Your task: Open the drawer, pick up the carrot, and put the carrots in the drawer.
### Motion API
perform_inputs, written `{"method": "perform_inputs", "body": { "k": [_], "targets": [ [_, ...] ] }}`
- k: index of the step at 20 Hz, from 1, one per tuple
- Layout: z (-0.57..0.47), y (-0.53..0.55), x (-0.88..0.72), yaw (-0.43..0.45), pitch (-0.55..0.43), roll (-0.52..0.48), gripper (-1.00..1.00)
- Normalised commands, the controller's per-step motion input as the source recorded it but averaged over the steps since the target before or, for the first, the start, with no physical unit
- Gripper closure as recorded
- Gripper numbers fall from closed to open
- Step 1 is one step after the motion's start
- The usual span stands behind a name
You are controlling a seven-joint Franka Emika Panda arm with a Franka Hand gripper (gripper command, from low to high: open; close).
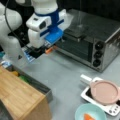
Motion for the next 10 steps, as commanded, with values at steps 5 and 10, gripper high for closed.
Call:
{"method": "perform_inputs", "body": {
  "k": [5,10],
  "targets": [
    [-0.10,-0.06,0.02,0.033,-0.041,0.074,-1.00],
    [-0.21,-0.11,-0.13,0.041,-0.078,0.066,-1.00]
  ]
}}
